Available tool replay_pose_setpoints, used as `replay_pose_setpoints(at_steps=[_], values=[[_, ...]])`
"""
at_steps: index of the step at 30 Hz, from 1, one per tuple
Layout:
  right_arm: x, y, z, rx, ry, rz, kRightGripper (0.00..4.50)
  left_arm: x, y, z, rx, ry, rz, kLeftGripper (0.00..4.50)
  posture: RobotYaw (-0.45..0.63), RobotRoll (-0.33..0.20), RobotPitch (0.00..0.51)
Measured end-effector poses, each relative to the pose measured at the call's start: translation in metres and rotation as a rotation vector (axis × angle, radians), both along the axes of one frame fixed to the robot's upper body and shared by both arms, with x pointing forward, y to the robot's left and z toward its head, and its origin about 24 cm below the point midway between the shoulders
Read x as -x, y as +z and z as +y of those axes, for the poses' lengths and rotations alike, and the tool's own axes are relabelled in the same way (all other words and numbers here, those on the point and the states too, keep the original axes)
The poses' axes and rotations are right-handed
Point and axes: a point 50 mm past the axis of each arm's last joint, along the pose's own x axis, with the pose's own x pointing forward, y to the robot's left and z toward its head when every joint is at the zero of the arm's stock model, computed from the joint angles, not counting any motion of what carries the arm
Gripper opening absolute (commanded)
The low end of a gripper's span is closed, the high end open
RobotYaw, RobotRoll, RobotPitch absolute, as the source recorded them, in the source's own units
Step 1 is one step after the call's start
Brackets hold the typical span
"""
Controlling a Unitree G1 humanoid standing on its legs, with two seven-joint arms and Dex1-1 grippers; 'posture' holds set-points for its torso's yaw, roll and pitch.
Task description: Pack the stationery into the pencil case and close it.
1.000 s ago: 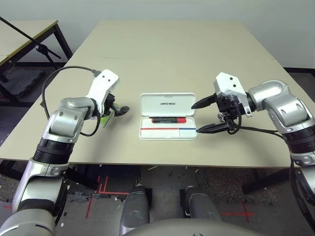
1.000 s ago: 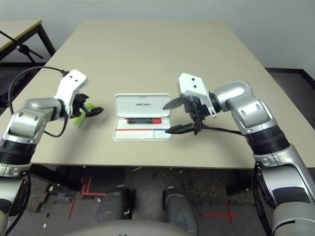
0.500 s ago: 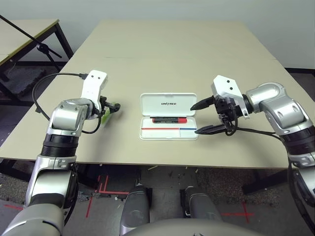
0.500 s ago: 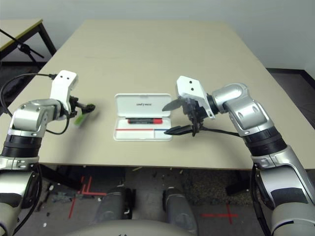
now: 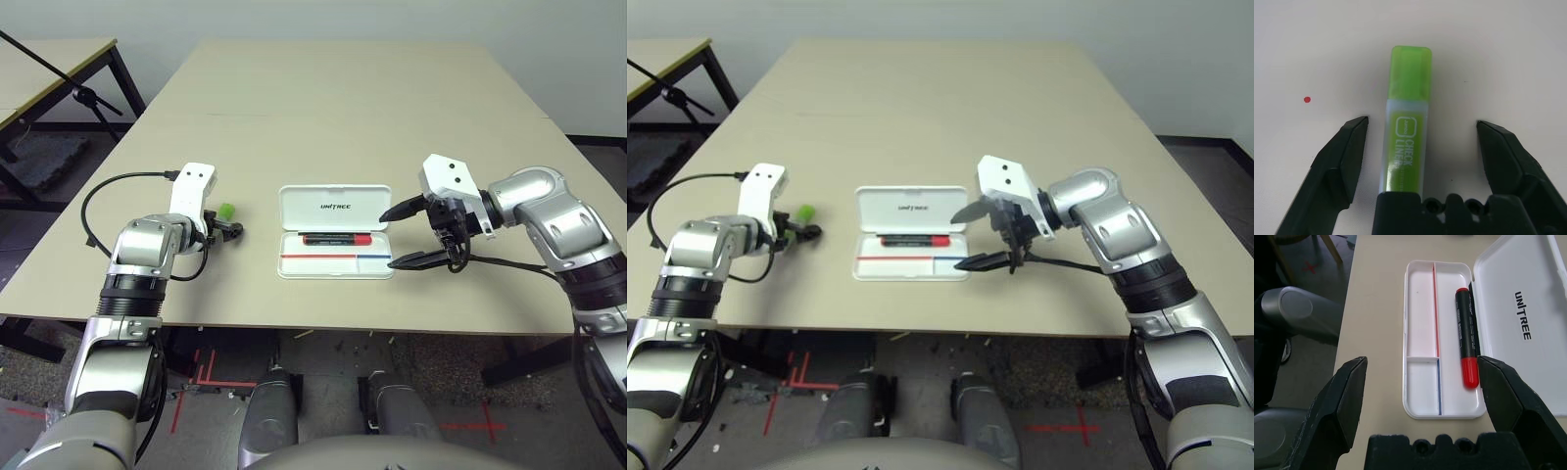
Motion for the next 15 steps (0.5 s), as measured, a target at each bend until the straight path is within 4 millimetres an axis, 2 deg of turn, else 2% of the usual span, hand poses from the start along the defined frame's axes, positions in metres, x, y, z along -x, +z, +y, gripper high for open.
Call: replay_pose_setpoints(at_steps=[4, 7, 8, 15], values=[[-0.0002, -0.0002, 0.0006, -0.001, 0.002, -0.004, 4.5, 0.0, -0.0007, -0.0006, 0.005, -0.006, 0.003, 2.46, 0.03, 0.0, 0.049], [-0.0007, -0.0005, 0.0004, 0.003, -0.002, -0.01, 4.5, 0.0003, -0.0002, 0.0013, -0.001, -0.003, 0.004, 1.22, 0.03, 0.0, 0.046], [-0.0008, -0.0007, 0.0005, 0.003, -0.003, -0.011, 4.5, 0.0003, -0.0002, 0.0012, -0.001, -0.005, 0.005, 1.07, 0.03, 0.0, 0.045], [-0.0024, -0.005, 0.0016, 0.012, -0.008, -0.009, 4.5, 0.0021, 0.0017, 0.0064, -0.037, -0.056, 0.01, 1.07, 0.03, 0.0, 0.043]])
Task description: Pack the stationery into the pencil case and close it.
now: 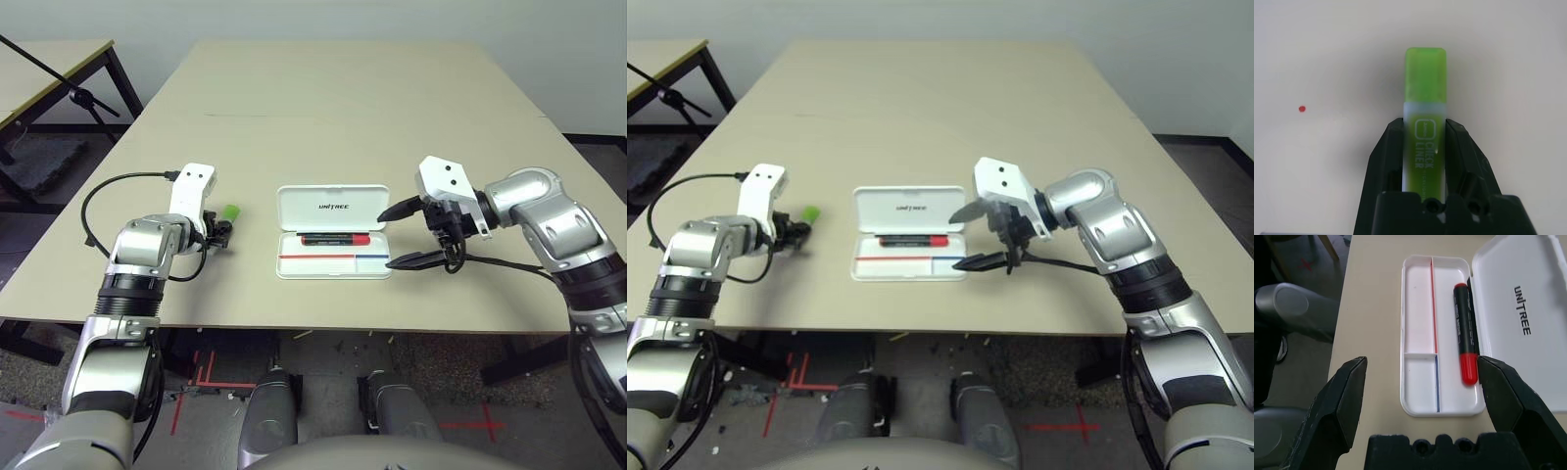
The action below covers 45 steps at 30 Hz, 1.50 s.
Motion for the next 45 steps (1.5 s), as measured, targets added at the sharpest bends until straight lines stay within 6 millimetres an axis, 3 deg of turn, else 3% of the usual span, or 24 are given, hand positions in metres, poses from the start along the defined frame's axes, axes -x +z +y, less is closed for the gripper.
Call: replay_pose_setpoints(at_steps=[10, 15, 22, 29, 37, 45], values=[[-0.001, -0.002, -0.001, 0.004, -0.004, 0.001, 4.5, 0.022, 0.012, 0.035, -0.144, -0.288, -0.067, 1.07, 0.04, 0.0, 0.045], [-0.004, -0.003, -0.001, 0.0, -0.017, -0.013, 4.5, 0.034, 0.018, 0.032, -0.164, -0.507, -0.113, 1.07, 0.04, 0.0, 0.047], [-0.006, -0.005, -0.002, 0.005, -0.026, -0.016, 4.5, 0.044, 0.036, 0.007, -0.176, -0.762, -0.184, 1.07, 0.04, 0.0, 0.048], [-0.01, -0.005, -0.003, 0.012, -0.045, -0.024, 4.5, 0.058, 0.046, -0.038, -0.116, -1.028, -0.205, 1.07, 0.04, 0.0, 0.041], [-0.014, -0.001, -0.003, 0.014, -0.056, -0.042, 4.5, 0.04, 0.05, -0.09, -0.154, -1.181, -0.237, 1.07, 0.03, 0.0, 0.02], [-0.017, -0.002, -0.006, 0.031, -0.081, -0.048, 4.5, 0.033, 0.05, -0.113, -0.149, -1.211, -0.212, 1.07, 0.01, 0.0, 0.01]])
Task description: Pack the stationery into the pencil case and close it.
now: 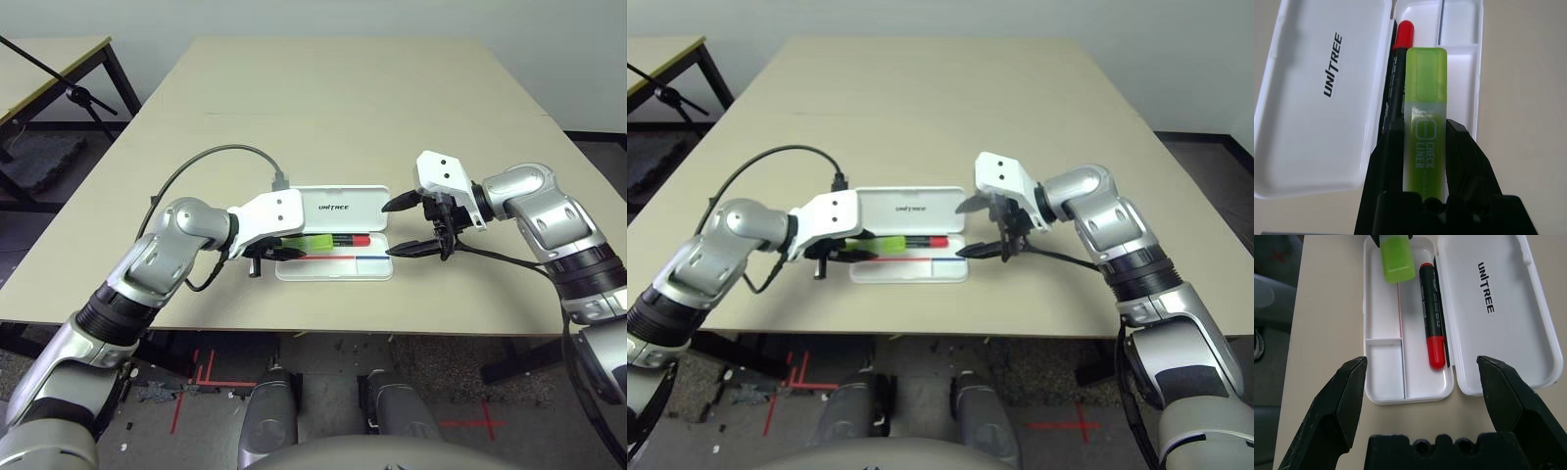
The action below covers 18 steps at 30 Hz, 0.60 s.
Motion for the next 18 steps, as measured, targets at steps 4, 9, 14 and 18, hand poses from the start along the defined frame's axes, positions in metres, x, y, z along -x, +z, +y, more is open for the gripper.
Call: replay_pose_setpoints(at_steps=[4, 9, 14, 18], values=[[0.0, 0.0, -0.001, 0.002, -0.005, -0.005, 4.5, 0.0, -0.005, -0.006, 0.002, 0.005, 0.03, 1.07, 0.01, 0.0, 0.01], [-0.001, 0.0, -0.001, 0.008, -0.011, -0.012, 4.5, 0.003, -0.011, -0.012, -0.009, 0.001, 0.065, 1.07, 0.0, 0.0, 0.011], [-0.001, -0.001, -0.002, 0.013, -0.015, -0.016, 4.5, 0.006, -0.018, -0.022, -0.011, -0.023, 0.096, 1.07, 0.0, 0.0, 0.012], [-0.002, -0.001, -0.002, 0.017, -0.018, -0.022, 4.5, 0.006, -0.019, -0.024, -0.008, -0.026, 0.097, 1.07, -0.01, 0.0, 0.014]])
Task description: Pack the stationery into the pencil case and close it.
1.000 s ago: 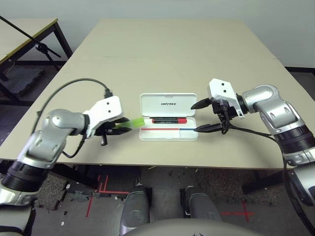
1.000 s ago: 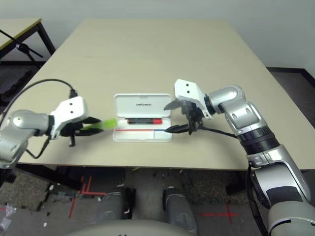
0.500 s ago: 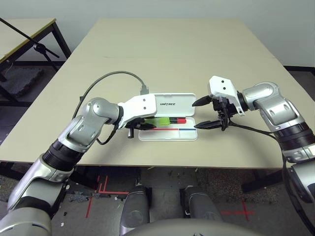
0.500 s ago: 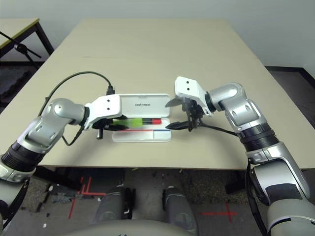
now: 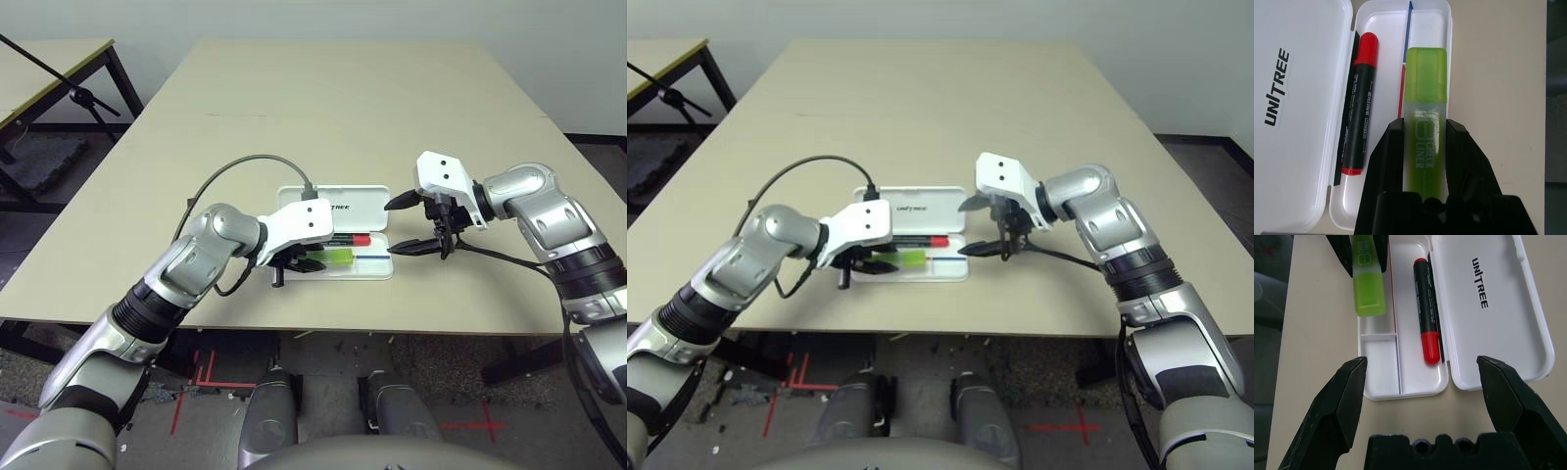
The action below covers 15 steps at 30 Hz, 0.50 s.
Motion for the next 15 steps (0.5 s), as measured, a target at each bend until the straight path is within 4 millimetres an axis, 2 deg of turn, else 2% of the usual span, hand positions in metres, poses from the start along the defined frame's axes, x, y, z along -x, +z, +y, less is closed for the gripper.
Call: replay_pose_setpoints(at_steps=[15], values=[[0.0, -0.0023, -0.0006, 0.006, -0.012, -0.004, 4.5, -0.0017, -0.0069, -0.003, -0.011, 0.01, 0.008, 1.07, -0.01, 0.0, 0.017]])
